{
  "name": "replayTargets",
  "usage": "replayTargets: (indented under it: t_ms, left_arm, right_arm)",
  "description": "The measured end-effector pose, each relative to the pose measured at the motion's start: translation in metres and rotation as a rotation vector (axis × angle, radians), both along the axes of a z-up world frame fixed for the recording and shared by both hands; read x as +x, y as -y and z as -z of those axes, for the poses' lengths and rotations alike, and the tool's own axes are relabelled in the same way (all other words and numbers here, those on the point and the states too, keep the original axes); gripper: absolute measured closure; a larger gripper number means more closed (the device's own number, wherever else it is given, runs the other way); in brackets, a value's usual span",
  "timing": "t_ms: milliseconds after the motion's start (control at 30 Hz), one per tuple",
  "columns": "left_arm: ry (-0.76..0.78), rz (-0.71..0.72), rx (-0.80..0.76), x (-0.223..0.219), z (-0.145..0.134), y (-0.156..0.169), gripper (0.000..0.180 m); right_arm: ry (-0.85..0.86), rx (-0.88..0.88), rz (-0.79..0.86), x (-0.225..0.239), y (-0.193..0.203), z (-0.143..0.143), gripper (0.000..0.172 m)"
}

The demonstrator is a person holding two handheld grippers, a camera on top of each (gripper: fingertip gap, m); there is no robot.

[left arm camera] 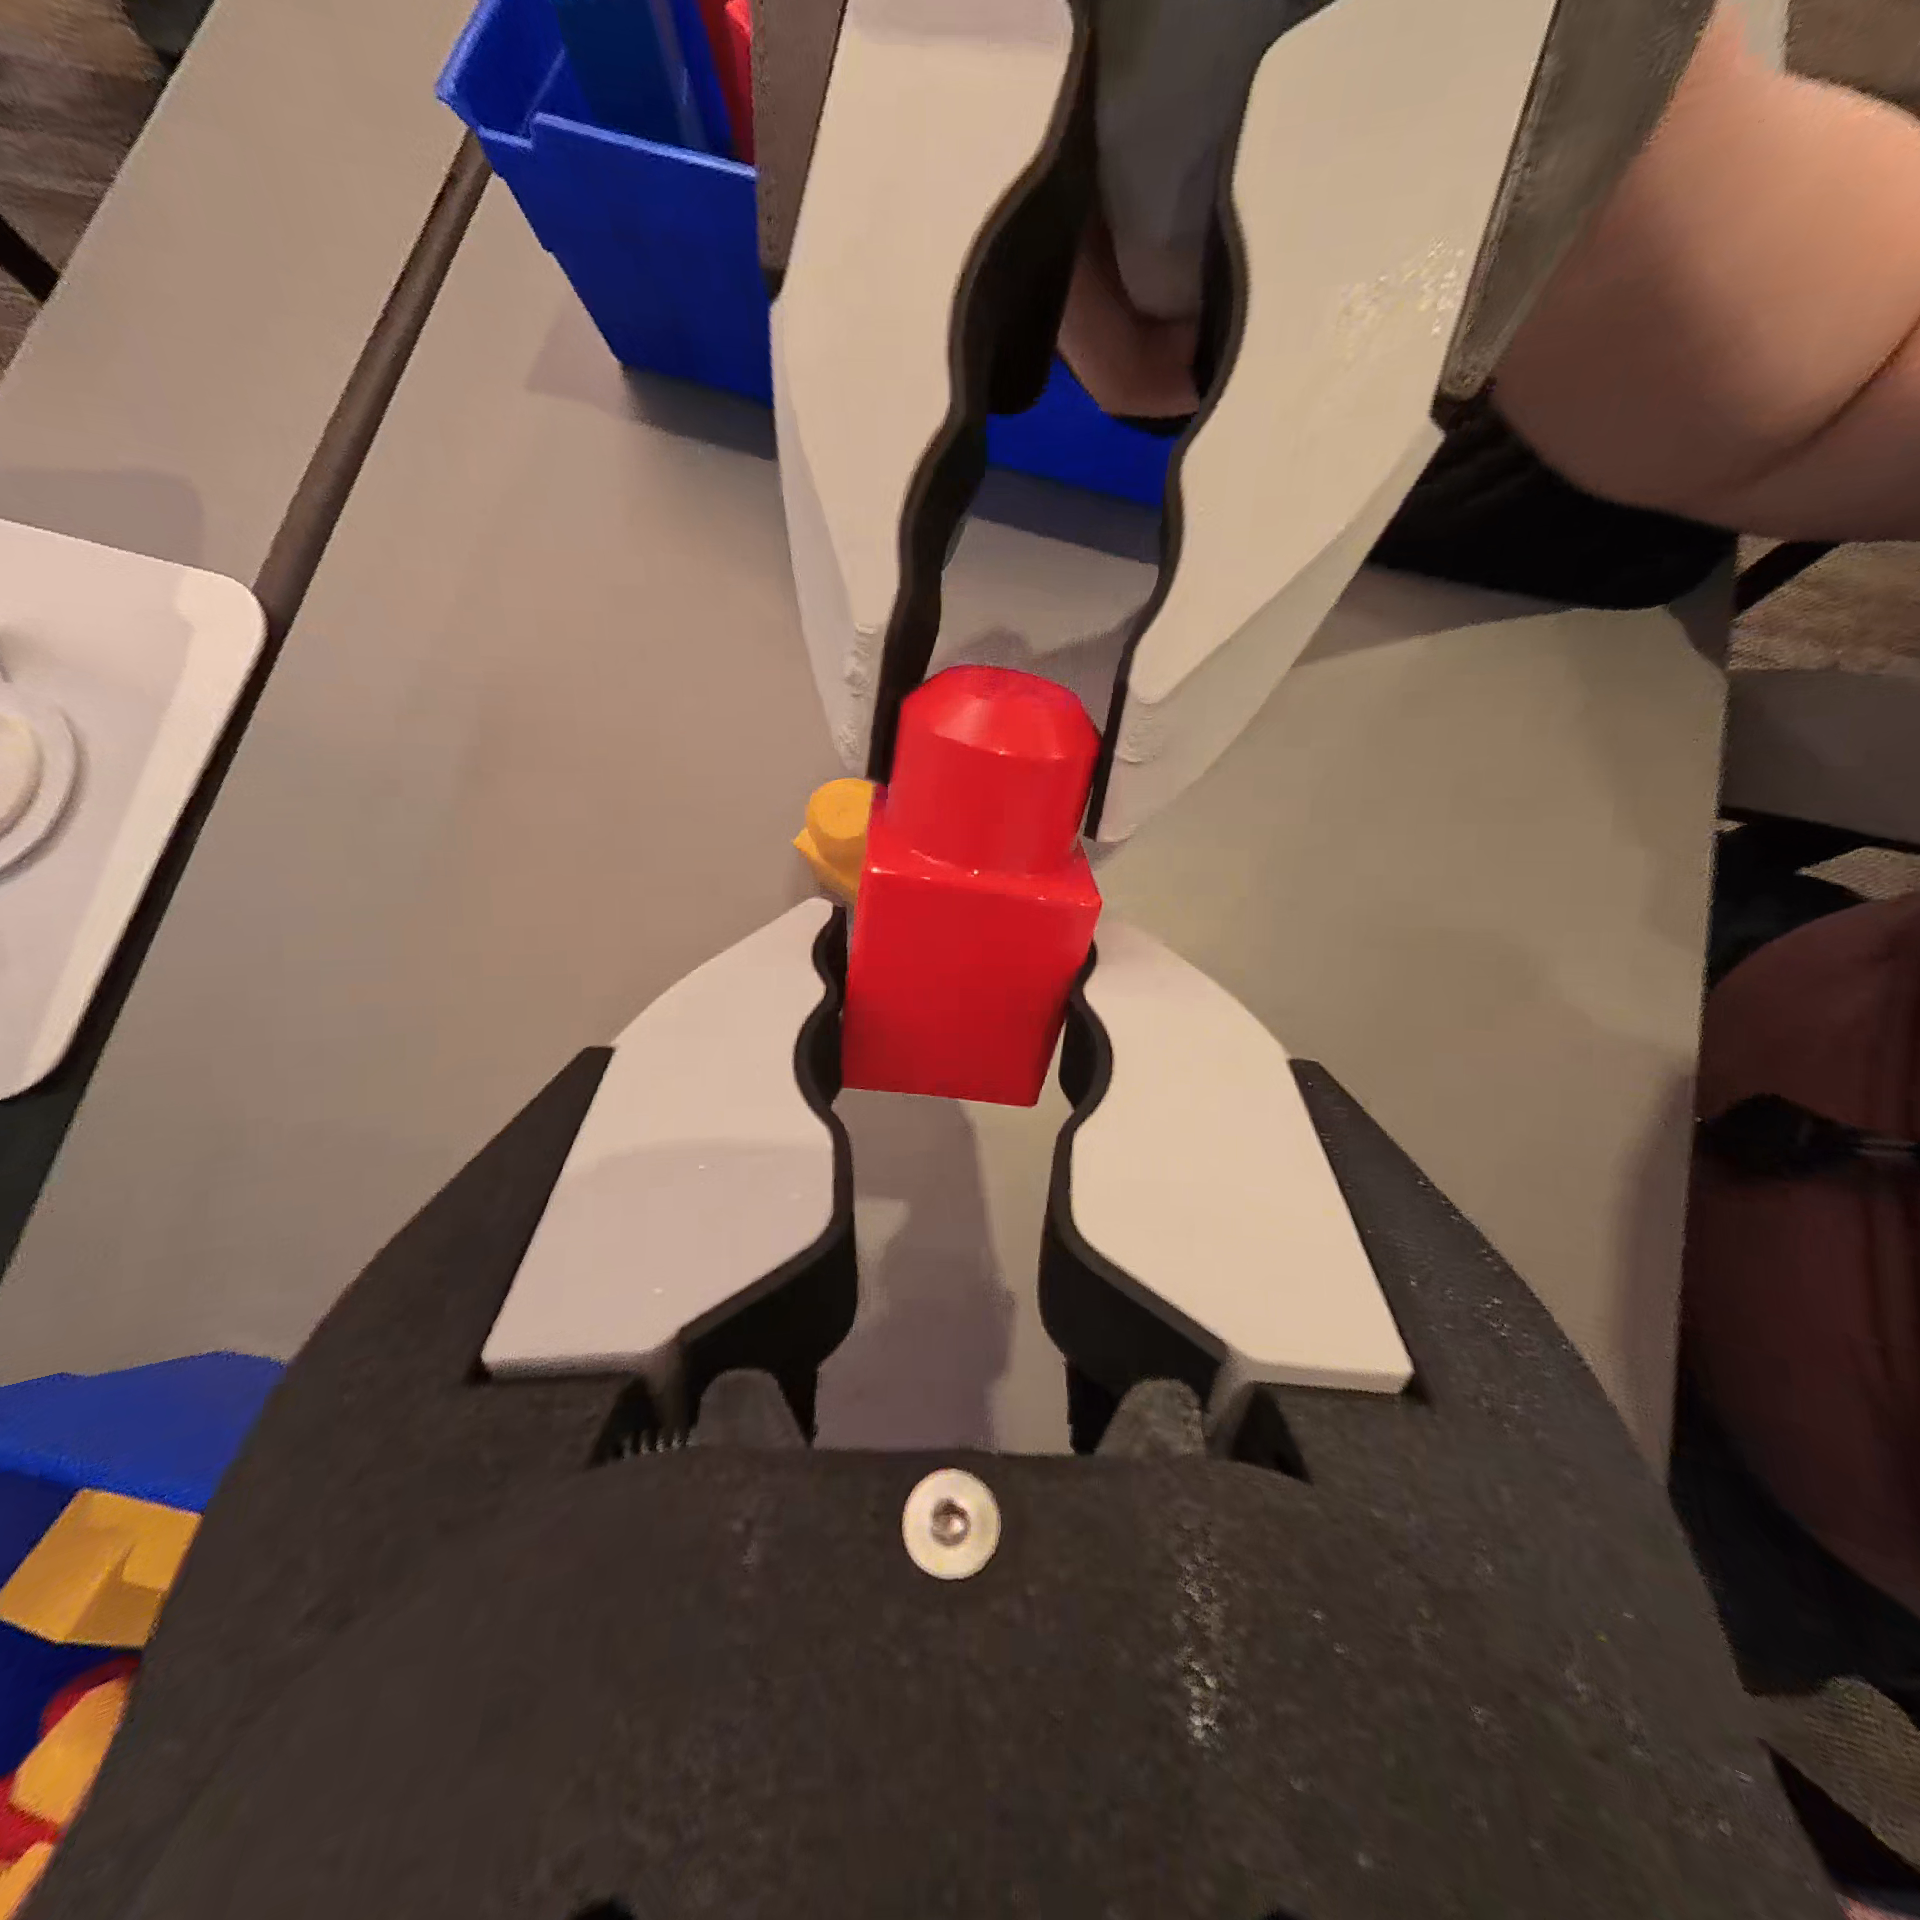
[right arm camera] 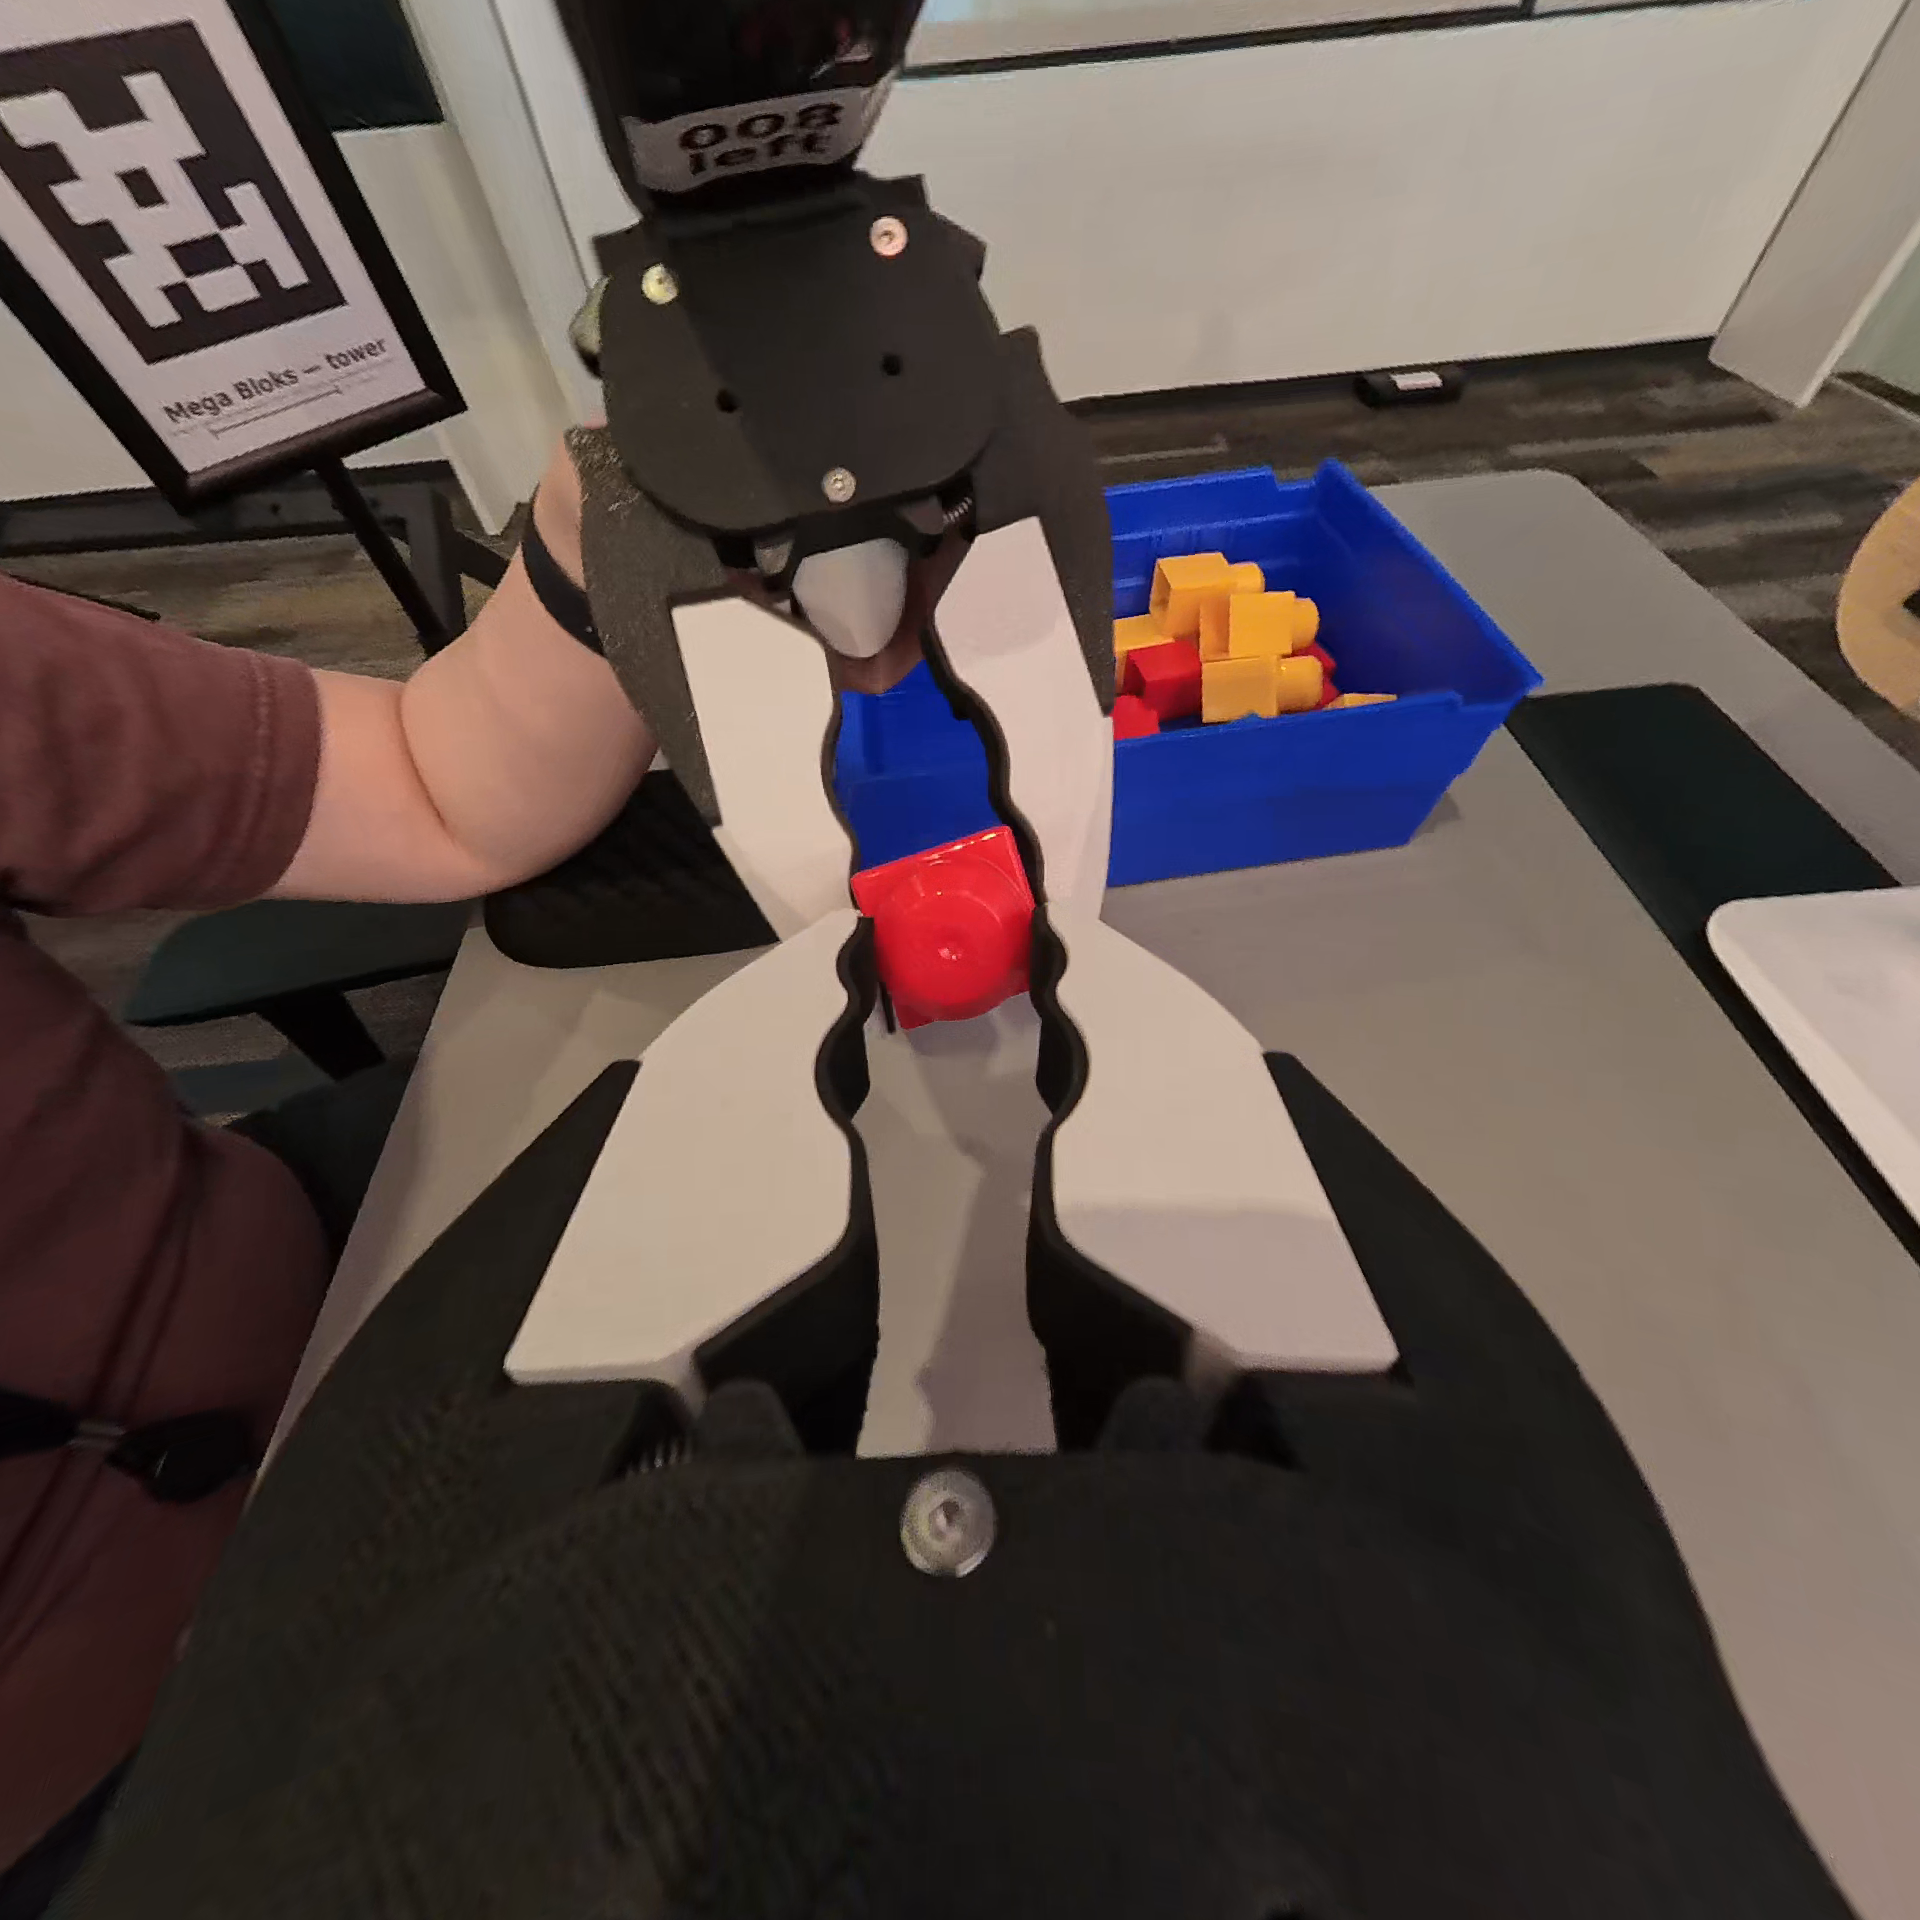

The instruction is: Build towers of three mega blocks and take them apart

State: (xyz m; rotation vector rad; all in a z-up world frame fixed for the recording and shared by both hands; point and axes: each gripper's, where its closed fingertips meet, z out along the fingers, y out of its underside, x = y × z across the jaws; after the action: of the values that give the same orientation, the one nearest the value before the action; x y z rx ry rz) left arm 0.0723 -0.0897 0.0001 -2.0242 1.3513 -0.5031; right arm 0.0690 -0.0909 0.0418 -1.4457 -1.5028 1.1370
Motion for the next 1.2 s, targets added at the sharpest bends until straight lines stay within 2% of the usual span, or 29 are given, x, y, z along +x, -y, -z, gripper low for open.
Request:
replayTargets:
  t_ms: [100,167,233,300,400,467,533,633,867,967,1000,1033,1100,1200]
  left_arm:
    - [0.037,-0.060,0.051,-0.008,-0.011,-0.013,0.143]
    - [0.109,-0.133,0.075,-0.027,-0.026,-0.024,0.143]
    - [0.234,-0.200,0.094,-0.049,-0.049,-0.033,0.143]
    - [0.356,-0.241,0.128,-0.071,-0.074,-0.035,0.143]
    - [0.433,-0.291,0.195,-0.104,-0.099,-0.032,0.143]
    - [0.467,-0.317,0.231,-0.120,-0.111,-0.028,0.143]
    - [0.511,-0.318,0.238,-0.128,-0.120,-0.022,0.143]
    - [0.541,-0.306,0.246,-0.131,-0.127,-0.016,0.143]
    - [0.552,-0.294,0.250,-0.130,-0.130,-0.014,0.143]
    - [0.543,-0.286,0.249,-0.127,-0.130,-0.013,0.143]
    - [0.543,-0.283,0.248,-0.126,-0.129,-0.013,0.143]
    - [0.546,-0.279,0.245,-0.124,-0.129,-0.014,0.143]
    - [0.549,-0.269,0.228,-0.119,-0.126,-0.016,0.143]
    - [0.520,-0.208,0.136,-0.100,-0.109,-0.017,0.143]
  right_arm:
    - [-0.102,0.006,0.063,0.000,-0.014,-0.011,0.139]
    - [-0.140,-0.006,0.154,0.004,-0.033,-0.011,0.111]
    - [-0.025,-0.012,0.267,0.008,-0.058,0.019,0.108]
    - [0.157,-0.049,0.346,0.014,-0.077,0.068,0.100]
    - [0.426,-0.227,0.278,0.021,-0.065,0.133,0.100]
    - [0.533,-0.237,0.260,0.028,-0.058,0.152,0.105]
    - [0.632,-0.141,0.298,0.040,-0.065,0.166,0.104]
    - [0.690,-0.095,0.326,0.047,-0.071,0.180,0.106]
    - [0.644,-0.102,0.377,0.036,-0.067,0.189,0.108]
    - [0.657,-0.074,0.399,0.034,-0.070,0.196,0.116]
    - [0.623,-0.067,0.394,0.030,-0.072,0.193,0.125]
    - [0.584,-0.063,0.389,0.025,-0.073,0.188,0.135]
    - [0.493,-0.039,0.390,0.018,-0.076,0.171,0.135]
    - [0.300,-0.053,0.361,0.010,-0.069,0.115,0.135]
